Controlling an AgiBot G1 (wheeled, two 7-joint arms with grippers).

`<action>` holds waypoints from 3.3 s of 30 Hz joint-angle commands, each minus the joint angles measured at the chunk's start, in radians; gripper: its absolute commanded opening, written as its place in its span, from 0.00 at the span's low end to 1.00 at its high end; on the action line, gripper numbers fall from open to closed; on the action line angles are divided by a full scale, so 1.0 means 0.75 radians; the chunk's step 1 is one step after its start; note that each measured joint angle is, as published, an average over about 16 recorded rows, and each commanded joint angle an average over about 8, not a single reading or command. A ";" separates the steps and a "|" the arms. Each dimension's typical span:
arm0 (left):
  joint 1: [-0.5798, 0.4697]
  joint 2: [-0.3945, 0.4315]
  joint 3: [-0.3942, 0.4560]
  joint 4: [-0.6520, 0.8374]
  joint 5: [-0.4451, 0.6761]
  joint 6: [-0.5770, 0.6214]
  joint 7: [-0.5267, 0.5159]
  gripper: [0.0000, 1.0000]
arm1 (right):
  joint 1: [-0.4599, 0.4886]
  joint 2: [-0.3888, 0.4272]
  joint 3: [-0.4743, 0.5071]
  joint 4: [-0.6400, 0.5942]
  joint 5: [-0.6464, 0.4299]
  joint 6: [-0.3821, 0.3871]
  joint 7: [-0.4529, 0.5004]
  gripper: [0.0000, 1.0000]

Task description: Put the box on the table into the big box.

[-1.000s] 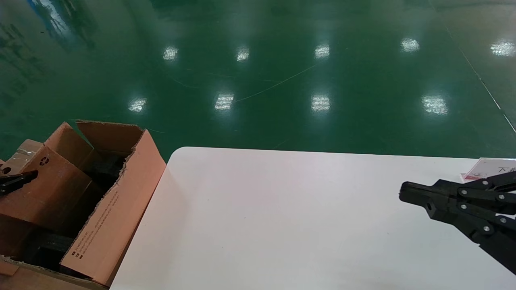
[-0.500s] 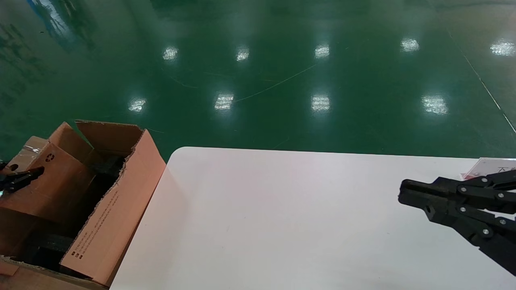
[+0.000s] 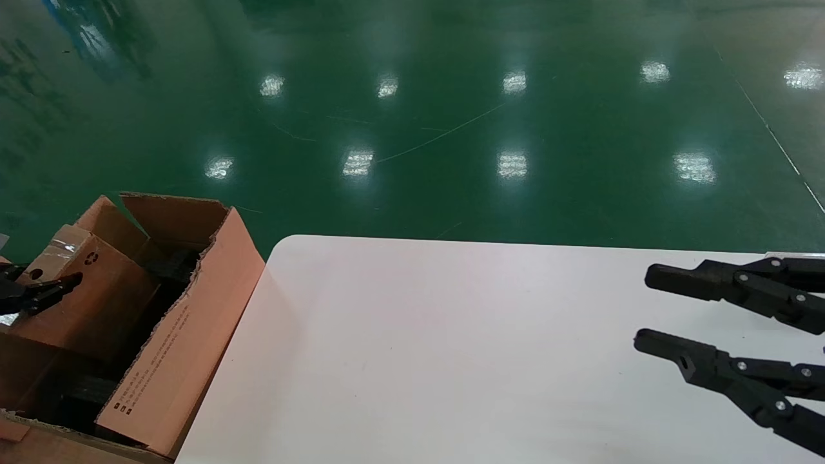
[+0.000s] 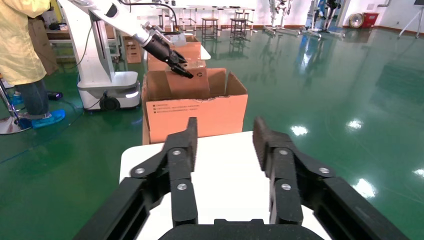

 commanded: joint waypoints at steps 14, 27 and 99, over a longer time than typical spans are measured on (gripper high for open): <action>0.049 0.006 -0.054 0.079 -0.071 -0.062 0.086 0.00 | 0.000 0.000 0.000 0.000 0.000 0.000 0.000 1.00; 0.087 0.025 -0.075 0.122 -0.094 -0.096 0.123 0.00 | 0.000 0.000 0.000 0.000 0.000 0.000 0.000 1.00; 0.329 0.086 -0.139 -0.026 -0.130 -0.211 -0.034 1.00 | 0.000 0.000 -0.001 0.000 0.001 0.000 0.000 1.00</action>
